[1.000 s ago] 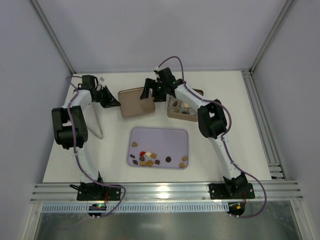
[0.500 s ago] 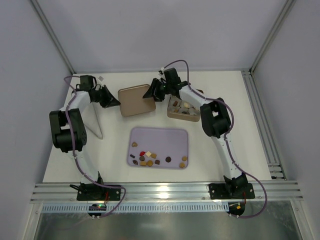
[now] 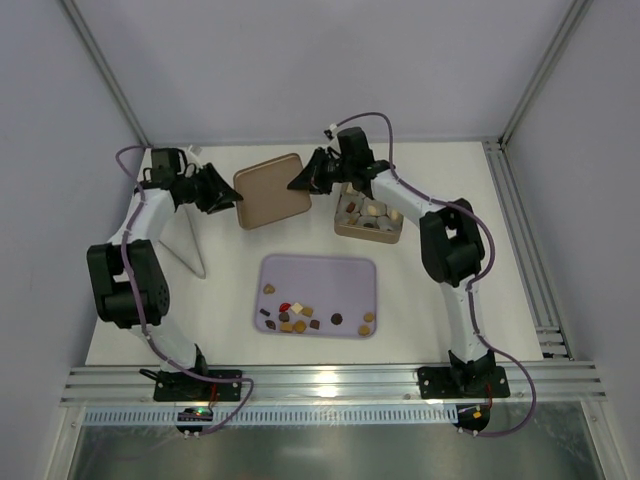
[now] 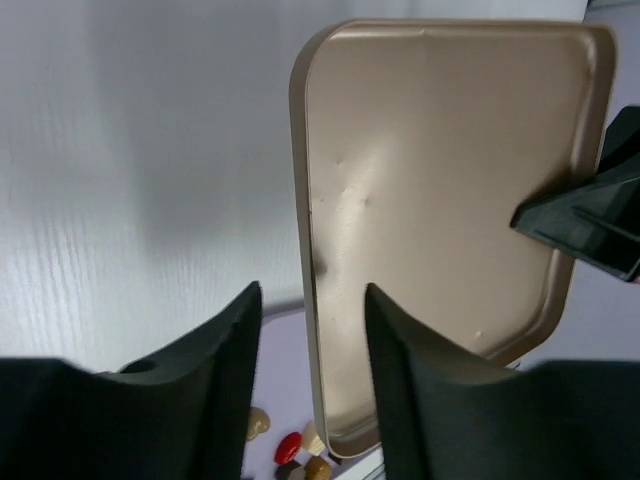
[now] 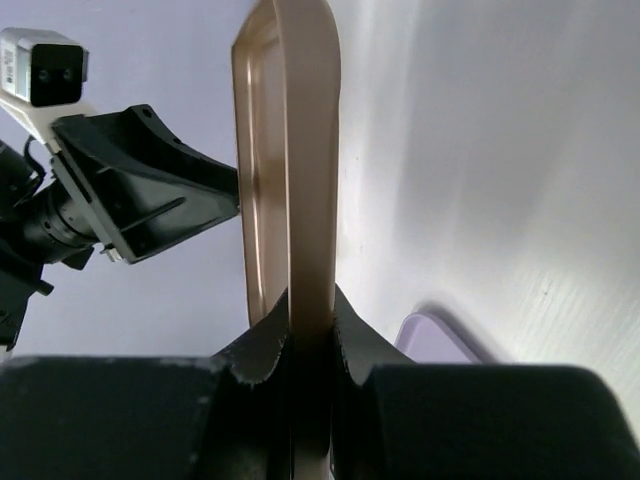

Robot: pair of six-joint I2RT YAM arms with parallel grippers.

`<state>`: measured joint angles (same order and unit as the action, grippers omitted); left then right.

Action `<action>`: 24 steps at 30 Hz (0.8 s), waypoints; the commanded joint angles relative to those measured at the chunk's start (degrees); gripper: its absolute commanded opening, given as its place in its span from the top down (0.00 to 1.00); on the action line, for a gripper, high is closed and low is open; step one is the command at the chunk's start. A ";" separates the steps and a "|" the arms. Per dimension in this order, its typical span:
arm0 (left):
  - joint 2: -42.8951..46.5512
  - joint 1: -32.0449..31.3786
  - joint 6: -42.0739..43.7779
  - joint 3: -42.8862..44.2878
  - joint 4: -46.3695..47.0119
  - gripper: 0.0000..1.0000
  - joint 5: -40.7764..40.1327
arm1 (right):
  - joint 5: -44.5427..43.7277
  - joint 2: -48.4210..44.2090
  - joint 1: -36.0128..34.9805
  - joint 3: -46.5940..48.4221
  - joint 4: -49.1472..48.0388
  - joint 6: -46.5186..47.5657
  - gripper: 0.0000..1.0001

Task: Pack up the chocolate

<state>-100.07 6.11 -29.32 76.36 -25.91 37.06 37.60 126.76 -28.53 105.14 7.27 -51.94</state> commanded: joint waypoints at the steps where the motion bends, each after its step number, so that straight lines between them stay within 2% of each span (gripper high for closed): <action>1: 7.85 -0.31 1.10 -1.38 2.01 0.51 -3.38 | 2.12 -6.95 0.06 -2.30 -4.72 -3.69 0.96; 4: 12.60 -0.57 2.42 -3.05 2.01 0.36 -8.12 | 0.90 -9.24 0.14 -3.54 -3.15 -3.34 0.96; 6: 18.40 -2.14 4.44 -4.54 1.83 0.32 -12.07 | 0.10 -9.95 0.23 -3.10 0.70 -2.64 0.96; 7: 20.42 -5.11 5.75 -5.07 1.22 0.31 -14.71 | -0.51 -10.21 0.67 -2.58 1.95 -2.29 0.96; 9: 26.58 -10.22 11.02 -6.30 0.51 0.28 -24.89 | -0.95 -10.65 1.02 -1.96 5.98 -2.11 0.96; 10: 28.68 -16.33 12.78 -6.92 0.16 0.27 -28.41 | -1.39 -10.66 1.37 -0.74 7.66 -1.76 0.96; 12: 32.90 -22.07 17.62 -8.41 0.07 0.25 -38.50 | -1.39 -10.92 1.90 -0.03 11.17 -1.67 0.96; 14: 34.59 -29.63 21.65 -9.21 0.07 0.24 -43.19 | -1.48 -11.44 2.43 0.06 12.41 -1.49 0.96; 15: 35.64 -32.19 23.15 -9.82 0.07 0.24 -48.43 | -1.74 -11.71 2.69 0.15 13.90 -1.49 0.96; 16: 36.00 -34.65 24.73 -10.08 0.07 0.23 -50.14 | -1.92 -11.88 2.78 0.06 14.44 -1.32 0.96; 17: 36.17 -40.33 26.06 -10.17 0.07 0.23 -51.89 | -2.36 -12.06 2.87 0.06 15.14 -1.14 0.96; 20: 33.99 -49.49 32.29 -9.56 -1.24 0.21 -61.91 | -2.36 -12.50 3.05 0.15 17.69 -0.35 0.96; 22: 31.27 -53.20 35.99 -8.95 -1.77 0.21 -67.43 | -2.36 -12.85 3.31 0.06 19.01 -0.26 0.96; 24: 29.50 -57.51 38.53 -8.59 -2.04 0.21 -69.48 | -2.10 -13.03 3.40 -0.02 20.50 0.00 0.96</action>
<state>-67.99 -47.37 1.04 67.24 -26.94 -20.78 34.61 118.65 -24.99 102.87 25.15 -52.62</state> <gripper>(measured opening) 0.788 0.150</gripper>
